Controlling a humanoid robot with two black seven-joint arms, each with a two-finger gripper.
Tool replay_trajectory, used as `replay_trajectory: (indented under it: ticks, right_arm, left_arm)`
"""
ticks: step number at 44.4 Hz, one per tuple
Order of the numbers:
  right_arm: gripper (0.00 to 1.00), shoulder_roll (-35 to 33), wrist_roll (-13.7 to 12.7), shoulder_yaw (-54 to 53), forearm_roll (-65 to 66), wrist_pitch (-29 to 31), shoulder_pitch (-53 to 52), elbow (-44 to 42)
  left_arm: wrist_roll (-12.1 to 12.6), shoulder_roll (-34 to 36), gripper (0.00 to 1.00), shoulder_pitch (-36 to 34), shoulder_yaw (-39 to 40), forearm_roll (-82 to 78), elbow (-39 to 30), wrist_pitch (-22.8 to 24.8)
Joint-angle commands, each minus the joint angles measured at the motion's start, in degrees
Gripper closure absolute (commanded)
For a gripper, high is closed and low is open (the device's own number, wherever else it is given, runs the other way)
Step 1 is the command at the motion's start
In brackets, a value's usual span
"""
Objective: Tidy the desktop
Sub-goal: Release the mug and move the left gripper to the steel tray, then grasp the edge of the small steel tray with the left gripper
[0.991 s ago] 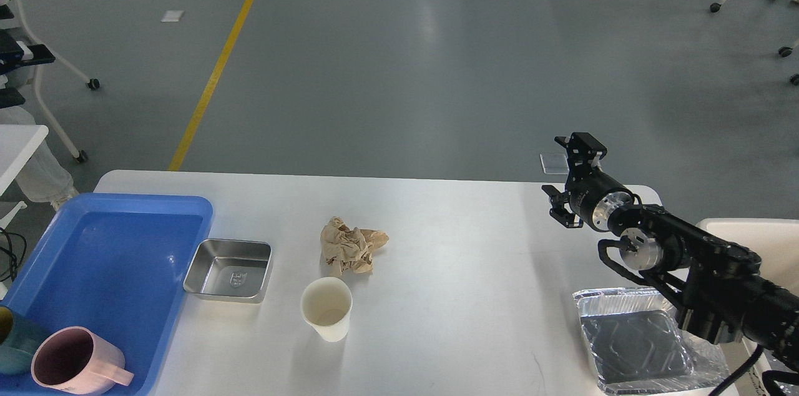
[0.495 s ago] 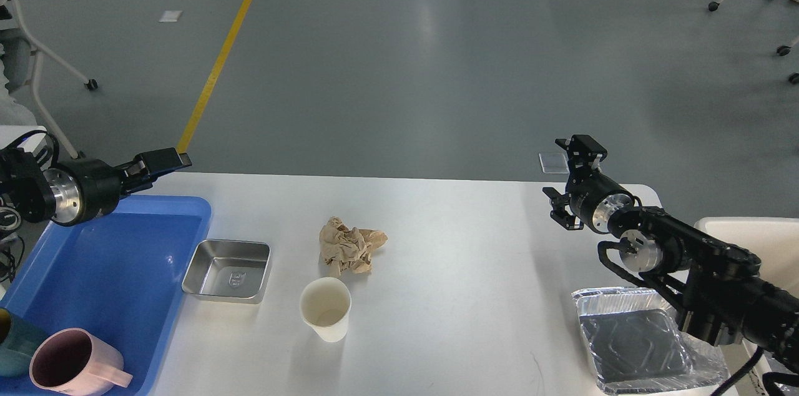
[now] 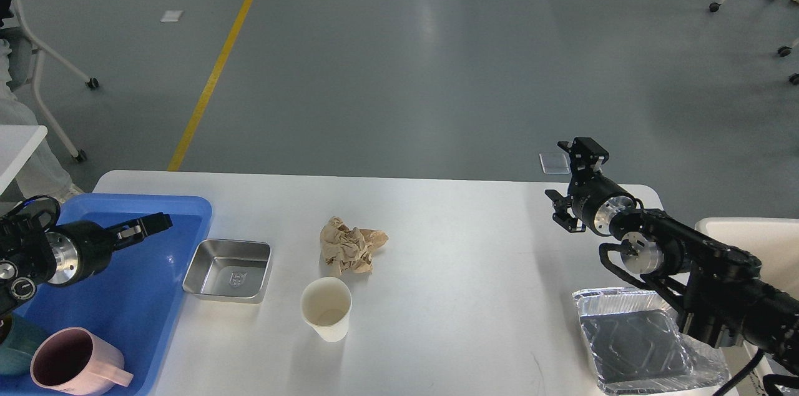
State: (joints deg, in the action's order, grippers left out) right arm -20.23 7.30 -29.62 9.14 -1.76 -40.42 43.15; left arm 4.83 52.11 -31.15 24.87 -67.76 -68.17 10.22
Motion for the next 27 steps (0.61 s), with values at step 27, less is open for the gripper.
replay_trajectory:
  ticks: [27]
  right_arm:
    - [0.0, -0.1, 0.0, 0.0, 1.0, 0.0, 0.5, -0.1]
  left_arm:
    - [0.3, -8.7, 0.62, 2.1, -3.1, -0.3, 5.2, -4.8]
